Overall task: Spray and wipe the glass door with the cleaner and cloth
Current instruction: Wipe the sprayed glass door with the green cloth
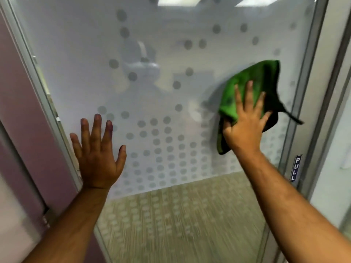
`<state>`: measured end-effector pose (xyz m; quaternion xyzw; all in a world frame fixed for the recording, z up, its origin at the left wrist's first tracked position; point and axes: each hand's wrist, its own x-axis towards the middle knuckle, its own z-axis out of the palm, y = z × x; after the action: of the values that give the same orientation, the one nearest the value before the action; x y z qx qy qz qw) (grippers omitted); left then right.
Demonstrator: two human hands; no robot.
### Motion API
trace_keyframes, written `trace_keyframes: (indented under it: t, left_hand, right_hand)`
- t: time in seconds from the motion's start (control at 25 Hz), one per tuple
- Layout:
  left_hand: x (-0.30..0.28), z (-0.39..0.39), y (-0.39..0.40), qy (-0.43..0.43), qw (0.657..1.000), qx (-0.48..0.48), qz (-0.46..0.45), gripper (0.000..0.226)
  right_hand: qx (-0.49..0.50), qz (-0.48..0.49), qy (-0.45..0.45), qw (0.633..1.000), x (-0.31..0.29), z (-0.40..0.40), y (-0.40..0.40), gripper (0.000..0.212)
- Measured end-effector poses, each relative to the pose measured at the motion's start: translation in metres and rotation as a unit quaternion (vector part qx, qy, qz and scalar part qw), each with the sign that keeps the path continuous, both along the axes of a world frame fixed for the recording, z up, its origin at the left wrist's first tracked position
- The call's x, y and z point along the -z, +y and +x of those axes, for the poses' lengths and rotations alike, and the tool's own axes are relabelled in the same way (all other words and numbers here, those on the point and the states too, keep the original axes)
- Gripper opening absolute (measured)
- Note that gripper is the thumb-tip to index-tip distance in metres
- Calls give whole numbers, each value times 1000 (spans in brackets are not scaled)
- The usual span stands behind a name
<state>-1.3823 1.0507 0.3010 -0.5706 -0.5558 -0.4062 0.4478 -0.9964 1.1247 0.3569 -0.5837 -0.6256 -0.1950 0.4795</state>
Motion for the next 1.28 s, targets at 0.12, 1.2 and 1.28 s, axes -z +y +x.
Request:
trace_keyframes:
  t: [0.12, 1.2, 1.28]
  left_hand:
    - [-1, -1, 1, 9, 1000, -21, -6, 76]
    - [23, -4, -13, -34, 998, -17, -41, 74]
    - [22, -5, -13, -33, 998, -15, -42, 74]
  right_hand:
    - [-22, 18, 171, 985, -39, -34, 6, 90]
    - [-92, -70, 147, 982, 88, -94, -27, 101]
    - [-126, -32, 106, 986, 58, -129, -32, 106]
